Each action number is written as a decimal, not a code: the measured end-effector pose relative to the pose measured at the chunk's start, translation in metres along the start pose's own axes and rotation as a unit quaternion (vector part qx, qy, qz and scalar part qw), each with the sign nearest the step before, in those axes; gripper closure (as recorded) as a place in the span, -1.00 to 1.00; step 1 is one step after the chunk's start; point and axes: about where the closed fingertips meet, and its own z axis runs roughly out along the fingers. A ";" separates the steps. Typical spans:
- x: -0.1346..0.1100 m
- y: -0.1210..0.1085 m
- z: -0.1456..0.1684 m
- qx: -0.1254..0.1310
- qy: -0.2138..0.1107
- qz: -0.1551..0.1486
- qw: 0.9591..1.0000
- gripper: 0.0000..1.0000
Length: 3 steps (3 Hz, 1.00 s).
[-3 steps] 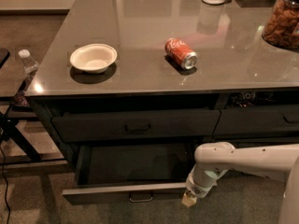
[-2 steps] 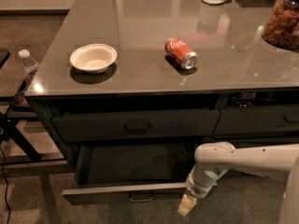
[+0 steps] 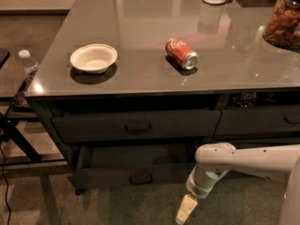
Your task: Close middle drawer
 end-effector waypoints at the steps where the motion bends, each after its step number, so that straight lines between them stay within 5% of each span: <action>1: 0.000 0.000 0.000 0.000 0.000 0.000 1.000 -0.62; 3: -0.003 -0.004 0.000 0.007 0.001 -0.002 1.000 0.31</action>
Offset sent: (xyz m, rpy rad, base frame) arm 0.0000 0.0000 0.0000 0.0000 0.0000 0.0000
